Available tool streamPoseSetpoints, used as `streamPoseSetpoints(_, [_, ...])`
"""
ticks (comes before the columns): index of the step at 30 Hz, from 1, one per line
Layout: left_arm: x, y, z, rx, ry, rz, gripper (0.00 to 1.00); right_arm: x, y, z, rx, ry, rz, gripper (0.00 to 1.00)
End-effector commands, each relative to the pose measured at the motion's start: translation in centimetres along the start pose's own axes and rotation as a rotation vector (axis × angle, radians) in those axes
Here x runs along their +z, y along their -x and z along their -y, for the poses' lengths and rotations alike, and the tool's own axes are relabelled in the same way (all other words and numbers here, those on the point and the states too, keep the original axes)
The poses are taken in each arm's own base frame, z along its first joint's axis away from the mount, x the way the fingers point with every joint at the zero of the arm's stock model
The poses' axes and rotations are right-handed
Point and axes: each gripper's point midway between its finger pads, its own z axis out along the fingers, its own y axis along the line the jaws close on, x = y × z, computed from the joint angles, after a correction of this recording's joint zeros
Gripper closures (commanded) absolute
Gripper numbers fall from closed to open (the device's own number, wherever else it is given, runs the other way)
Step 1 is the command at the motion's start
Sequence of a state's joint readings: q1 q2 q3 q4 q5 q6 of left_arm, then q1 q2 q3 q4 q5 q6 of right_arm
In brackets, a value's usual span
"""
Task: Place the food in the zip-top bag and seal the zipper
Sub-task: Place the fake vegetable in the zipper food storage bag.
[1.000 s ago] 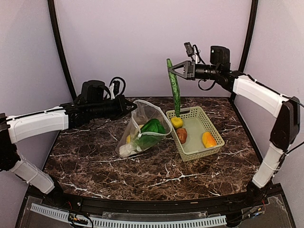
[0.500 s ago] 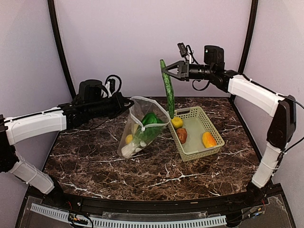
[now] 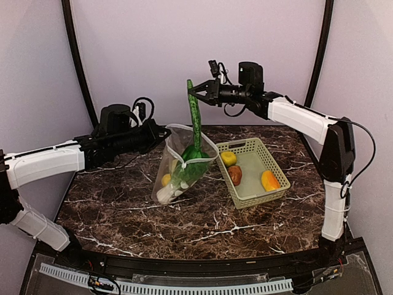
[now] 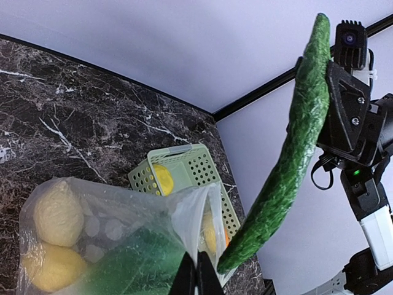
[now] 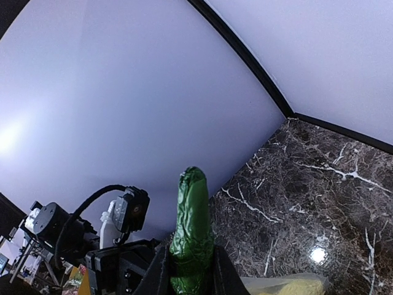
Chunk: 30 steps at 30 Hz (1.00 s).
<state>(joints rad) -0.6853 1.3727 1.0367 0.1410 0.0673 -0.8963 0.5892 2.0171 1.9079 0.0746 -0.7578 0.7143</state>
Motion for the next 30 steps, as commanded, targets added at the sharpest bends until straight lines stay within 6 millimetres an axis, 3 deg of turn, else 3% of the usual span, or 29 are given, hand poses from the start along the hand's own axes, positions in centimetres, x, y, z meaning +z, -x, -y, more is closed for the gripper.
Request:
streamPoseSetpoints(1, [-1.8, 1.9, 0.9, -0.016, -0.020, 0.085, 0.99, 3.0, -0.2, -1.6, -0.010, 0.053, 0.001, 1.00])
streamPoseSetpoints(6, [-2.4, 2.4, 0.6, -0.010, 0.003, 0.118, 0.99, 5.4, -2.9, -2.2, -0.013, 0.078, -0.055, 1.00])
streamPoseSetpoints(7, [-2.5, 2.4, 0.5, -0.008, 0.006, 0.121, 0.99, 5.4, -3.5, -2.3, 0.000, 0.085, -0.071, 0.96])
streamPoseSetpoints(11, [-2.8, 2.6, 0.2, 0.001, 0.016, 0.137, 0.99, 4.5, -5.0, -2.4, 0.027, 0.098, -0.107, 0.64])
streamPoseSetpoints(16, [-2.9, 2.3, -0.2, 0.013, 0.020, 0.137, 0.99, 1.3, -5.8, -2.9, -0.006, 0.121, -0.112, 0.36])
streamPoseSetpoints(25, [-3.2, 1.8, -0.1, 0.033, -0.009, 0.125, 0.99, -6.2, -5.8, -2.1, -0.240, 0.139, -0.138, 0.39])
streamPoseSetpoints(30, [-3.1, 1.3, 0.1, 0.049, -0.021, 0.097, 0.99, -7.7, -8.5, 0.7, -0.320, -0.011, -0.249, 0.48])
